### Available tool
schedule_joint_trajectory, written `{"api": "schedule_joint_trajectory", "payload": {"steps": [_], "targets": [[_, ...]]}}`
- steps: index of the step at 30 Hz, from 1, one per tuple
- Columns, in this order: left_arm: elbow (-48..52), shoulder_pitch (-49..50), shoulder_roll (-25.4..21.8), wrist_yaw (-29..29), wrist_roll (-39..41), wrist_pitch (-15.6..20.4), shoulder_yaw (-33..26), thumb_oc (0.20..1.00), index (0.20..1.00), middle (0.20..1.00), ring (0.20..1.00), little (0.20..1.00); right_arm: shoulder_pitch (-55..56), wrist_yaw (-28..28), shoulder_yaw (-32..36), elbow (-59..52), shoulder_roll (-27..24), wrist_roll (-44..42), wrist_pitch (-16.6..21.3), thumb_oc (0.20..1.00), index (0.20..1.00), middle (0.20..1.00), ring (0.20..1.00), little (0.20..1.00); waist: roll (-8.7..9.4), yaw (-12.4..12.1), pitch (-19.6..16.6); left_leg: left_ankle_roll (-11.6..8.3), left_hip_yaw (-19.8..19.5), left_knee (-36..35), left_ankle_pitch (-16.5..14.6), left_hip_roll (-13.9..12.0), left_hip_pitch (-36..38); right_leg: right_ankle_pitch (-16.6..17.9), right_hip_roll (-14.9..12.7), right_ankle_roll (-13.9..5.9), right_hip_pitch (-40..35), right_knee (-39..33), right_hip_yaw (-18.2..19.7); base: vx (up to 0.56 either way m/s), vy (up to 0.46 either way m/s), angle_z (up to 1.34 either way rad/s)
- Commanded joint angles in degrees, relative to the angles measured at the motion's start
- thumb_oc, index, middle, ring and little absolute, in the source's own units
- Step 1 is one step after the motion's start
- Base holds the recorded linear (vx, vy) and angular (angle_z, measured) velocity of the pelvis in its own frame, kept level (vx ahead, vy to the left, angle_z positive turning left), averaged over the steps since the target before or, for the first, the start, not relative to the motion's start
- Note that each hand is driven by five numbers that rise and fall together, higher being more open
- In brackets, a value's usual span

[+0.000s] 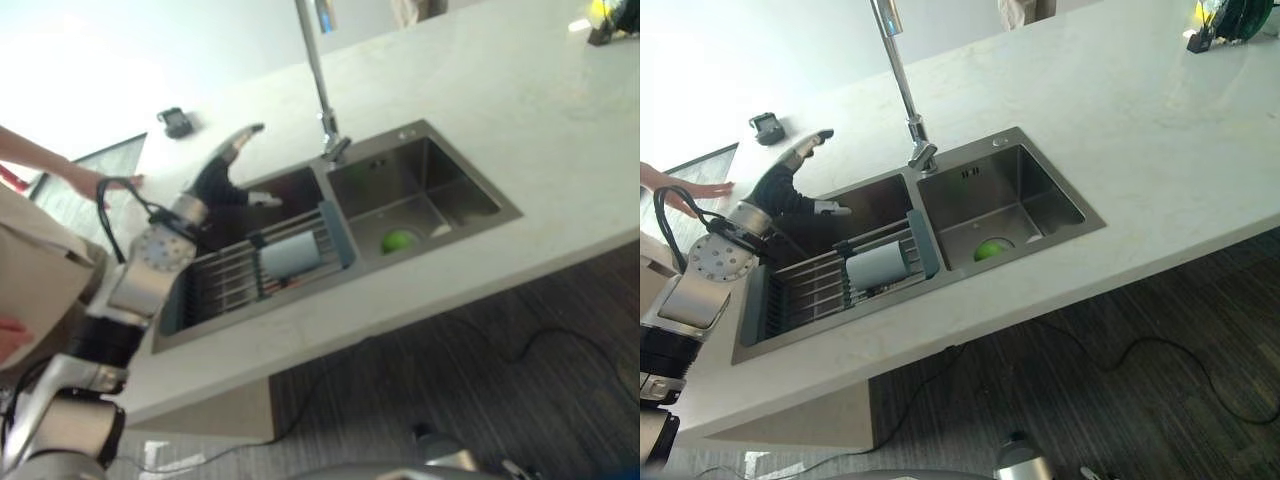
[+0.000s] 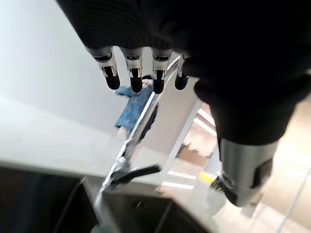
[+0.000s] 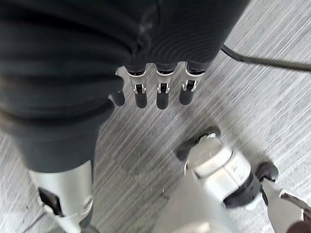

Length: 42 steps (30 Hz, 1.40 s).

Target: Place the dishes in the dishwasher.

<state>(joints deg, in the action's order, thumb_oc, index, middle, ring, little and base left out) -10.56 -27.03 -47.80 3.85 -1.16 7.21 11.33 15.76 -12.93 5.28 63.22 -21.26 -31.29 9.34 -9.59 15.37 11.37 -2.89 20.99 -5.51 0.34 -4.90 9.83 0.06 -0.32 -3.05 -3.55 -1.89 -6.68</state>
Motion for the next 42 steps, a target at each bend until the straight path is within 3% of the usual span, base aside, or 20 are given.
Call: {"api": "schedule_joint_trajectory", "payload": {"steps": [1,9,12,18,22,30,40,41,42], "targets": [[-0.53,-2.58,-4.86,3.91,-0.85,-0.73,0.03,1.0,1.0,1.0,1.0,1.0,-0.35,-1.1,0.05,0.54,0.99,1.42,1.59,1.0,1.0,1.0,1.0,1.0,3.85,0.18,-1.03,1.22,-0.07,0.51,-2.89,3.71,-0.44,-0.02,-4.88,-6.99,-0.49,-0.19,-1.34,0.06,0.048,-0.01],[-1.94,-4.59,-6.77,8.65,0.3,-4.58,4.24,1.0,1.0,1.0,1.0,1.0,0.25,-0.85,0.26,-3.67,-1.33,1.76,0.61,1.0,1.0,1.0,1.0,1.0,2.53,1.16,1.19,1.09,-0.08,0.73,-2.23,4.52,-2.23,0.12,-5.39,-7.08,1.89,0.61,-0.37,0.02,0.061,-0.04],[-5.64,-10.44,-6.65,5.55,0.61,-3.49,8.24,1.0,1.0,1.0,1.0,1.0,-3.9,-0.46,-0.59,-7.3,-5.15,-1.82,-0.3,1.0,1.0,1.0,1.0,1.0,1.04,1.77,6.52,1.0,-0.97,1.81,-1.35,5.59,-7.65,-0.12,-5.95,-6.61,8.38,3.57,1.58,-0.34,0.239,-0.1],[-6.81,-12.26,-5.94,2.64,0.86,-3.18,9.79,1.0,1.0,1.0,1.0,1.0,-4.45,0.31,-0.99,-9.77,-6.56,-2.28,-0.85,1.0,1.0,1.0,1.0,1.0,0.53,2.48,9.42,1.04,-0.92,2.09,-0.78,6.23,-9.3,0.24,-6.47,-6.74,10.37,4.25,2.09,-0.04,0.072,-0.07],[-6.98,-12.81,-5.66,1.72,0.13,-2.67,10.15,1.0,1.0,1.0,1.0,1.0,-4.51,0.25,-1.12,-10.0,-6.57,-2.46,-0.84,1.0,1.0,1.0,1.0,1.0,0.88,2.64,10.57,1.14,-0.8,2.01,-0.54,6.35,-10.13,0.63,-6.49,-6.84,11.43,4.33,2.36,-0.01,-0.008,-0.04],[-7.81,-14.75,-5.2,-0.83,-0.24,-5.89,10.92,1.0,1.0,1.0,1.0,1.0,-5.41,0.48,-2.17,-11.47,-6.29,-3.73,0.14,1.0,1.0,1.0,1.0,1.0,1.2,2.67,12.82,1.04,-0.61,2.37,-0.06,6.07,-12.35,0.89,-6.43,-6.59,13.76,5.02,2.45,-0.03,-0.008,-0.08],[-15.17,-15.97,-4.83,-6.76,-6.17,-8.07,10.5,1.0,1.0,1.0,1.0,1.0,-7.05,1.34,-4.67,-16.22,-5.61,-5.81,0.02,1.0,1.0,1.0,1.0,1.0,2.58,2.39,15.8,0.54,-0.07,3.76,0.72,4.76,-16.27,1.4,-6.42,-6.23,18.1,6.73,2.12,-0.06,-0.018,-0.01],[-15.48,-15.86,-4.71,-6.86,-6.87,-8.58,10.52,0.868,0.868,0.868,0.868,0.868,-7.01,1.55,-4.94,-16.77,-5.45,-6.07,-0.16,1.0,1.0,1.0,1.0,1.0,2.78,2.49,16.31,0.54,-0.16,3.79,0.66,4.72,-16.3,1.16,-6.53,-6.34,18.19,7.02,1.87,-0.05,-0.015,0.0],[-15.6,-15.86,-4.67,-6.81,-6.79,-8.94,10.51,0.793,0.793,0.793,0.793,0.793,-7.05,1.72,-5.02,-16.96,-5.36,-5.98,-0.3,1.0,1.0,1.0,1.0,1.0,2.82,2.51,16.43,0.52,-0.15,3.8,0.69,4.69,-16.35,1.18,-6.56,-6.35,18.25,7.05,1.79,-0.03,-0.007,0.03]]}}
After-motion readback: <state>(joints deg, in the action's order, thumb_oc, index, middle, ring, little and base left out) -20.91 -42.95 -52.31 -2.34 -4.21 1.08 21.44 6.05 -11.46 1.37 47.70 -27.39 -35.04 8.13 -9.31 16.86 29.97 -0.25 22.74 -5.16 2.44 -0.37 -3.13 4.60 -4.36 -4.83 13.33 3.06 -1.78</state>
